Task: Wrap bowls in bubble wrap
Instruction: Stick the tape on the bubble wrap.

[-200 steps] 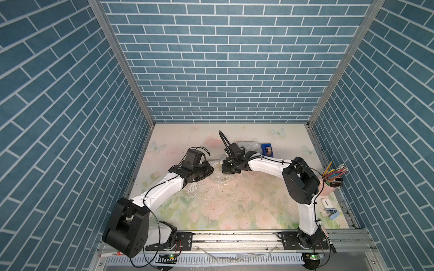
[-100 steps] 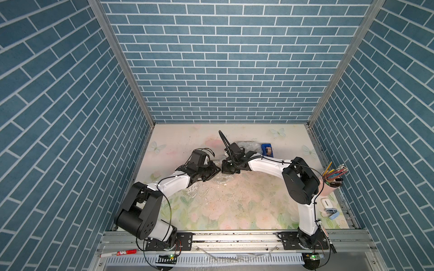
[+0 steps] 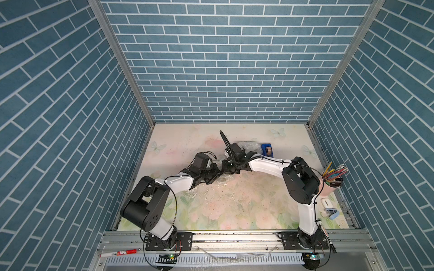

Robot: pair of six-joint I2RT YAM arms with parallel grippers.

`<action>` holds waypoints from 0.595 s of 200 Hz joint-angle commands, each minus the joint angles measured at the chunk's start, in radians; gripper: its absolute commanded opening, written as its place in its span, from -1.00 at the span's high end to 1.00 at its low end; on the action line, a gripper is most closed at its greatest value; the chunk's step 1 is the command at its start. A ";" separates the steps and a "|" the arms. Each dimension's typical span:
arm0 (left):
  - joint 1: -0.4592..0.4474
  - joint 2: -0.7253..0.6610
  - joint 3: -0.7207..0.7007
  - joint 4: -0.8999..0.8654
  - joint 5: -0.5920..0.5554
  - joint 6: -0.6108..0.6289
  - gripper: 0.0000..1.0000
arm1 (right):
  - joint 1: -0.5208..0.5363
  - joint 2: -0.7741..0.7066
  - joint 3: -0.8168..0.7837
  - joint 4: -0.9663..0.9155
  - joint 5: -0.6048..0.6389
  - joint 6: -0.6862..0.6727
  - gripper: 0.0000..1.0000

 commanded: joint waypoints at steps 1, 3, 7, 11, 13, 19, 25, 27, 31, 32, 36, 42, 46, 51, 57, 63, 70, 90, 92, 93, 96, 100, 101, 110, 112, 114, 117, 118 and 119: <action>-0.012 0.030 -0.013 -0.032 -0.021 -0.007 0.99 | -0.003 -0.050 -0.022 0.025 -0.023 0.037 0.86; -0.012 0.031 -0.015 -0.035 -0.024 -0.007 1.00 | -0.004 -0.052 -0.024 0.026 -0.023 0.037 0.85; -0.012 0.033 -0.019 -0.040 -0.032 -0.008 1.00 | -0.005 -0.057 -0.027 0.027 -0.023 0.039 0.83; -0.012 0.037 -0.021 -0.043 -0.039 -0.010 1.00 | -0.008 -0.062 -0.030 0.030 -0.026 0.040 0.81; -0.012 0.038 -0.023 -0.043 -0.043 -0.010 1.00 | -0.008 -0.064 -0.032 0.032 -0.026 0.040 0.80; -0.012 0.044 -0.028 -0.041 -0.050 -0.011 1.00 | -0.011 -0.071 -0.033 0.031 -0.028 0.041 0.78; -0.012 0.053 -0.030 -0.041 -0.051 -0.013 1.00 | -0.012 -0.078 -0.033 0.031 -0.029 0.041 0.74; -0.012 0.056 -0.030 -0.041 -0.053 -0.013 1.00 | -0.013 -0.080 -0.032 0.030 -0.030 0.042 0.72; -0.013 0.061 -0.029 -0.040 -0.052 -0.015 1.00 | -0.014 -0.084 -0.031 0.026 -0.031 0.039 0.69; -0.013 0.062 -0.029 -0.040 -0.051 -0.015 1.00 | -0.016 -0.086 -0.031 0.025 -0.031 0.038 0.67; -0.013 0.067 -0.028 -0.036 -0.050 -0.016 1.00 | -0.016 -0.091 -0.029 0.020 -0.030 0.037 0.63; -0.013 0.070 -0.028 -0.035 -0.049 -0.016 1.00 | -0.017 -0.101 -0.027 0.012 -0.027 0.035 0.53; -0.012 0.070 -0.028 -0.037 -0.051 -0.016 1.00 | -0.020 -0.110 -0.027 0.010 -0.023 0.033 0.48; -0.012 0.070 -0.028 -0.041 -0.053 -0.016 1.00 | -0.023 -0.121 -0.028 0.008 -0.019 0.031 0.43; -0.011 0.066 -0.027 -0.046 -0.056 -0.016 1.00 | -0.027 -0.135 -0.028 0.000 -0.012 0.025 0.41; -0.010 0.061 -0.024 -0.053 -0.059 -0.012 1.00 | -0.032 -0.149 -0.025 -0.011 -0.004 0.018 0.37; -0.010 0.054 -0.021 -0.062 -0.063 -0.006 1.00 | -0.036 -0.164 -0.020 -0.027 0.006 0.007 0.30; -0.009 0.050 -0.008 -0.085 -0.067 0.010 1.00 | -0.046 -0.197 -0.013 -0.050 0.012 -0.012 0.22; -0.009 0.049 -0.006 -0.085 -0.066 0.011 1.00 | -0.046 -0.199 -0.013 -0.051 0.011 -0.014 0.22; -0.009 0.049 -0.006 -0.085 -0.066 0.011 1.00 | -0.046 -0.200 -0.013 -0.051 0.011 -0.014 0.22; -0.009 0.049 -0.005 -0.086 -0.064 0.012 1.00 | -0.046 -0.202 -0.014 -0.054 0.009 -0.016 0.22; -0.008 0.051 -0.004 -0.086 -0.062 0.012 1.00 | -0.045 -0.204 -0.011 -0.055 0.008 -0.020 0.22; -0.010 0.051 -0.003 -0.086 -0.061 0.012 1.00 | -0.047 -0.204 -0.012 -0.055 0.008 -0.021 0.22; -0.009 0.051 0.001 -0.084 -0.061 0.012 1.00 | -0.046 -0.199 -0.013 -0.054 -0.010 -0.022 0.26; -0.008 0.052 0.002 -0.083 -0.060 0.011 1.00 | -0.045 -0.197 -0.014 -0.053 -0.018 -0.022 0.27; -0.008 0.051 0.001 -0.083 -0.060 0.010 1.00 | -0.045 -0.194 -0.015 -0.050 -0.025 -0.021 0.28; -0.008 0.051 0.004 -0.081 -0.057 0.011 1.00 | -0.044 -0.189 -0.016 -0.045 -0.037 -0.018 0.30; -0.009 0.051 0.003 -0.081 -0.057 0.011 1.00 | -0.044 -0.188 -0.018 -0.043 -0.041 -0.017 0.32; -0.009 0.051 0.003 -0.081 -0.057 0.011 1.00 | -0.044 -0.186 -0.019 -0.042 -0.044 -0.017 0.32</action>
